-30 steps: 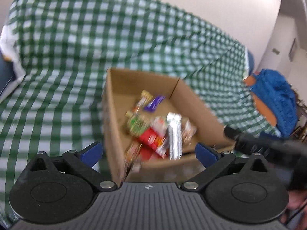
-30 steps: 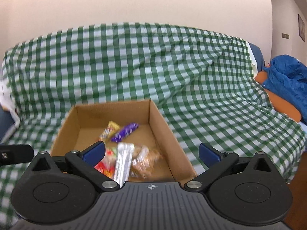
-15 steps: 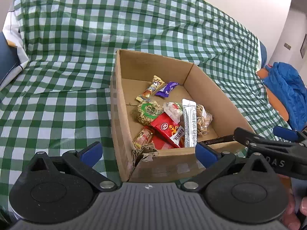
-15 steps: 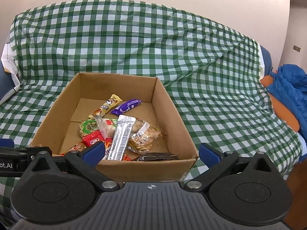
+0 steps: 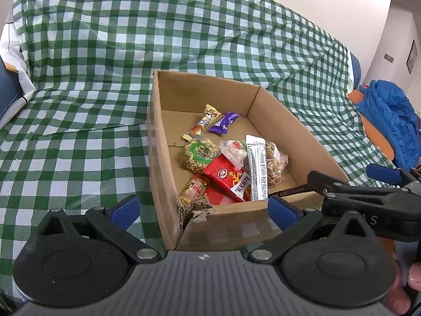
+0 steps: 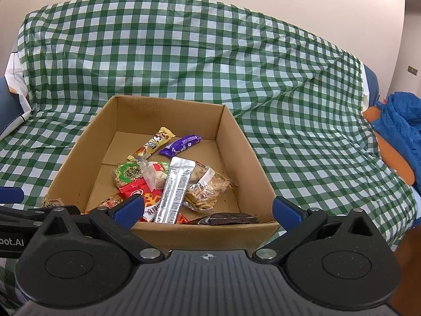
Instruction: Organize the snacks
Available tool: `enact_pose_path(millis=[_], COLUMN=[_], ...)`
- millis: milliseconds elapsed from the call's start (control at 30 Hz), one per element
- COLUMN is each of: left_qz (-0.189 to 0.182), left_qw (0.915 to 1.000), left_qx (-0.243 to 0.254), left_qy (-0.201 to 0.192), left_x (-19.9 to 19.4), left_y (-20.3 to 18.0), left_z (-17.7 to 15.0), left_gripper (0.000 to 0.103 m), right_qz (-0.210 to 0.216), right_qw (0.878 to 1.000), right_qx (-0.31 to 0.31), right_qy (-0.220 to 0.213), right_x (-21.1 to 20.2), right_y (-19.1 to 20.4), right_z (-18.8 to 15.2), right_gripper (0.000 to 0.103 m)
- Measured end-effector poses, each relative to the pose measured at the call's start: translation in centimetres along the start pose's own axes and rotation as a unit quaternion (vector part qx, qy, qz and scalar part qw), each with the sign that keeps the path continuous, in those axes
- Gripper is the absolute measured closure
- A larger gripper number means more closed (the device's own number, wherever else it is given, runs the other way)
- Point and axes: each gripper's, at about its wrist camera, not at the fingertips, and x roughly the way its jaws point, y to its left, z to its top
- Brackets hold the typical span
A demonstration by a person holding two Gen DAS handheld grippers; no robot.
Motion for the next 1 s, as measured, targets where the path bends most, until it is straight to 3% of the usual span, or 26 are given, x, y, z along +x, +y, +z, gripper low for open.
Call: enact_pose_path(millis=[1000], left_qz=[-0.006], left_qw=[1.0000], left_qx=[-0.001], left_qy=[-0.001], left_x=[0.08], left_y=[-0.37], left_z=[-0.01], left_gripper=[0.000], right_qz=[-0.004], right_qw=[1.000], right_qx=[0.005], right_qy=[-0.001], right_x=[0.13], right_y=[-0.37], right_z=[-0.36], right_gripper=[0.001])
